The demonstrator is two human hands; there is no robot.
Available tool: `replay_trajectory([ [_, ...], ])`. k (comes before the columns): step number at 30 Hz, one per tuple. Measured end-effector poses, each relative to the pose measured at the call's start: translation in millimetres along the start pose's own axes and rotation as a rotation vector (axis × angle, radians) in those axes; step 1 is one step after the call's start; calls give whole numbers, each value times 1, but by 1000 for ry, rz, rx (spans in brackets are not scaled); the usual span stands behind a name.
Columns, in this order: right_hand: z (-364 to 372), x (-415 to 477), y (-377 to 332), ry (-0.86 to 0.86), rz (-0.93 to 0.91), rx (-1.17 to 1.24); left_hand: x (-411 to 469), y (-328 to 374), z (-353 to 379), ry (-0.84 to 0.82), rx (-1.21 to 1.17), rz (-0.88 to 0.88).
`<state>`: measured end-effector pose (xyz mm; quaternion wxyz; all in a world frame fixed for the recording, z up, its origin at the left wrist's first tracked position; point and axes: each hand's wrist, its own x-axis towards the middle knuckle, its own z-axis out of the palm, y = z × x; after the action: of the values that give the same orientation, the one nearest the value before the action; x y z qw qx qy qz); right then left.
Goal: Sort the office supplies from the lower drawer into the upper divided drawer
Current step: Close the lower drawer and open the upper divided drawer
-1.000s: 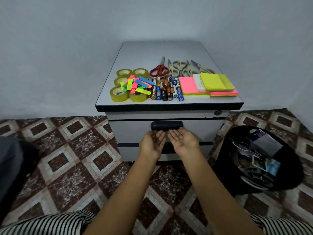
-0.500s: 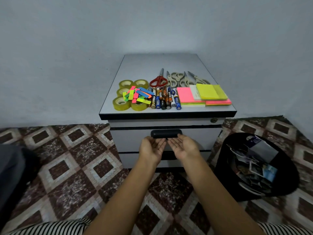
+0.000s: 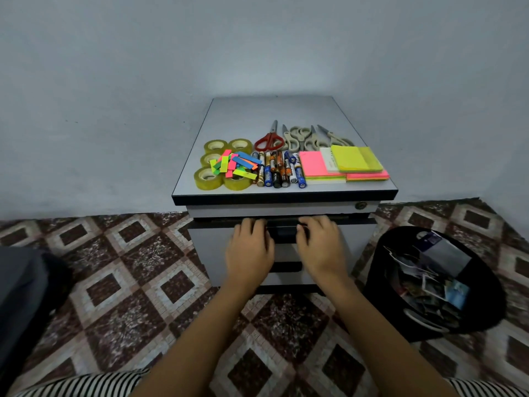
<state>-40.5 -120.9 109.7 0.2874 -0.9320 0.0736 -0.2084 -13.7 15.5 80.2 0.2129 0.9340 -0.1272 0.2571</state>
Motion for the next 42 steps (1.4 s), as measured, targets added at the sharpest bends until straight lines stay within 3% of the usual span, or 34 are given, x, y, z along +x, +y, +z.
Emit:
replay_trajectory([
  [3, 7, 13, 7, -120, -123, -218, 14, -9, 5, -51, 140, 102],
  [6, 8, 24, 15, -236, -157, -346, 21, -16, 2, -212, 146, 76],
  [10, 3, 30, 16, -337, -197, -450, 23, -21, 1, -282, 130, 117],
  [27, -34, -33, 8, -430, -131, -355, -28, -2, -48, -474, 153, 62],
  [42, -51, -87, 11, -347, -142, -207, -77, 4, -72, -409, -22, 37],
])
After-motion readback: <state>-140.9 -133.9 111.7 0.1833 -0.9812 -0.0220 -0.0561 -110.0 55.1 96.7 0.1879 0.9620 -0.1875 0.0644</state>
